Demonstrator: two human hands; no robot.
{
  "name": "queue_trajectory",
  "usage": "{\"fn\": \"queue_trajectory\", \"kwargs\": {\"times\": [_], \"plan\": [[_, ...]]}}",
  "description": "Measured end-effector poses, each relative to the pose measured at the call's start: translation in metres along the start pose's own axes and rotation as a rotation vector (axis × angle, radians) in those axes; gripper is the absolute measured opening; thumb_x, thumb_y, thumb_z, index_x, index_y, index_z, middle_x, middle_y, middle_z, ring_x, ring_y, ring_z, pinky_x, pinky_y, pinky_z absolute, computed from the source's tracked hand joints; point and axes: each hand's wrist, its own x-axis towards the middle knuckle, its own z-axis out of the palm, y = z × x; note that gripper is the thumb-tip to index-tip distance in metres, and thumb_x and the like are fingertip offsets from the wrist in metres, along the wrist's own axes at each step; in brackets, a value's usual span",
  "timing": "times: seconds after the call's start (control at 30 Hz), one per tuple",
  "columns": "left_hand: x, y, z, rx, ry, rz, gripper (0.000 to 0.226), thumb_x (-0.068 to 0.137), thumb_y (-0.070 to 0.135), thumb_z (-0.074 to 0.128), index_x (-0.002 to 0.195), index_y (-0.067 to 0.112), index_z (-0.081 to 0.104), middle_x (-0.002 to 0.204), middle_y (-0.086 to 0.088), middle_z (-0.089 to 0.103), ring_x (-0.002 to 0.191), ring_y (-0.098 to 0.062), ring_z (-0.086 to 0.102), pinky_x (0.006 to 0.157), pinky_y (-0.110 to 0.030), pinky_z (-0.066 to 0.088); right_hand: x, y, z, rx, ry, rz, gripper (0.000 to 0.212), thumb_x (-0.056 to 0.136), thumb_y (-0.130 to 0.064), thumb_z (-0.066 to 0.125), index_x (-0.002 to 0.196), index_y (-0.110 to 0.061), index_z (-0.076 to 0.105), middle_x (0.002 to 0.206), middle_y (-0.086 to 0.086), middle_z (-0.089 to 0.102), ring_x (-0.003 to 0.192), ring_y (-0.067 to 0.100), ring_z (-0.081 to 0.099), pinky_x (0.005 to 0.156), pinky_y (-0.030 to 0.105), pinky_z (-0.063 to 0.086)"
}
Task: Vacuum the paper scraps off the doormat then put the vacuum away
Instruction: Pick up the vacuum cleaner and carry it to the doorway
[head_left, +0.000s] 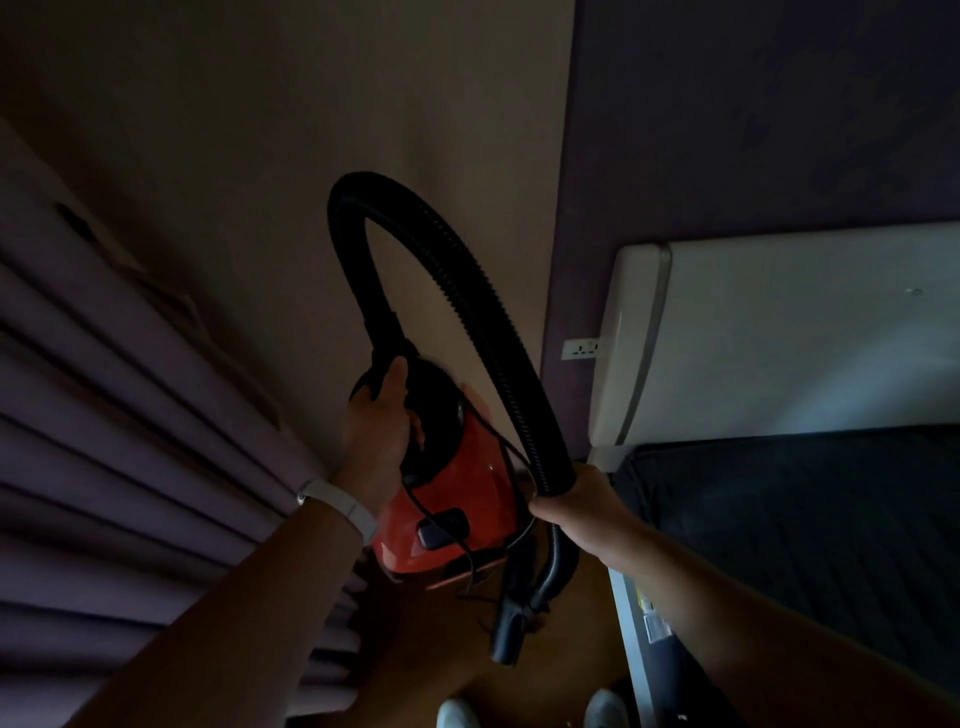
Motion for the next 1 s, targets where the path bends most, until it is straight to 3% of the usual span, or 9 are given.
{"fn": "queue_trajectory", "kwargs": {"times": [0.17, 0.4, 0.63, 0.83, 1.0], "plan": [[0.001, 0.002, -0.002, -0.051, -0.034, -0.035, 0.051, 0.092, 0.057, 0.056, 0.073, 0.009, 0.053, 0.053, -0.009, 0.054, 0.043, -0.022, 0.050, 0.040, -0.026, 0.040, 0.003, -0.017, 0.006, 0.028, -0.012, -0.045, 0.026, 0.076, 0.005, 0.066, 0.067, -0.010, 0.048, 0.059, 0.004, 0.042, 0.057, 0.014, 0.044, 0.051, 0.019, 0.033], [-0.001, -0.003, -0.016, -0.023, -0.083, -0.006, 0.041, 0.094, 0.045, 0.060, 0.072, 0.011, 0.052, 0.055, -0.011, 0.050, 0.040, -0.022, 0.046, 0.040, -0.024, 0.038, 0.000, -0.038, 0.021, 0.011, 0.026, -0.064, 0.032, 0.076, 0.006, 0.069, 0.058, -0.013, 0.049, 0.048, -0.013, 0.048, 0.049, 0.002, 0.048, 0.048, 0.011, 0.037], [-0.002, 0.005, -0.037, -0.004, -0.134, 0.090, 0.033, 0.095, 0.035, 0.062, 0.077, 0.008, 0.055, 0.051, -0.009, 0.049, 0.037, -0.019, 0.044, 0.039, -0.025, 0.036, -0.006, -0.052, 0.036, -0.049, 0.053, -0.097, 0.018, 0.076, -0.002, 0.071, 0.071, -0.008, 0.055, 0.065, 0.007, 0.052, 0.063, 0.015, 0.055, 0.058, 0.024, 0.042], [-0.009, 0.010, -0.054, -0.005, -0.133, 0.113, 0.032, 0.095, 0.036, 0.062, 0.082, 0.007, 0.060, 0.055, -0.010, 0.052, 0.042, -0.019, 0.047, 0.039, -0.025, 0.038, -0.011, -0.055, 0.043, -0.049, 0.069, -0.104, 0.021, 0.076, -0.004, 0.069, 0.071, -0.012, 0.051, 0.060, 0.001, 0.046, 0.058, 0.016, 0.050, 0.051, 0.024, 0.038], [-0.028, 0.014, -0.066, 0.043, -0.028, 0.116, 0.034, 0.095, 0.035, 0.062, 0.072, 0.010, 0.056, 0.050, -0.004, 0.053, 0.035, -0.012, 0.046, 0.037, -0.021, 0.035, -0.009, -0.064, 0.039, -0.099, 0.007, -0.160, 0.021, 0.077, -0.005, 0.068, 0.075, -0.010, 0.048, 0.068, 0.009, 0.041, 0.063, 0.019, 0.044, 0.056, 0.028, 0.034]]}}
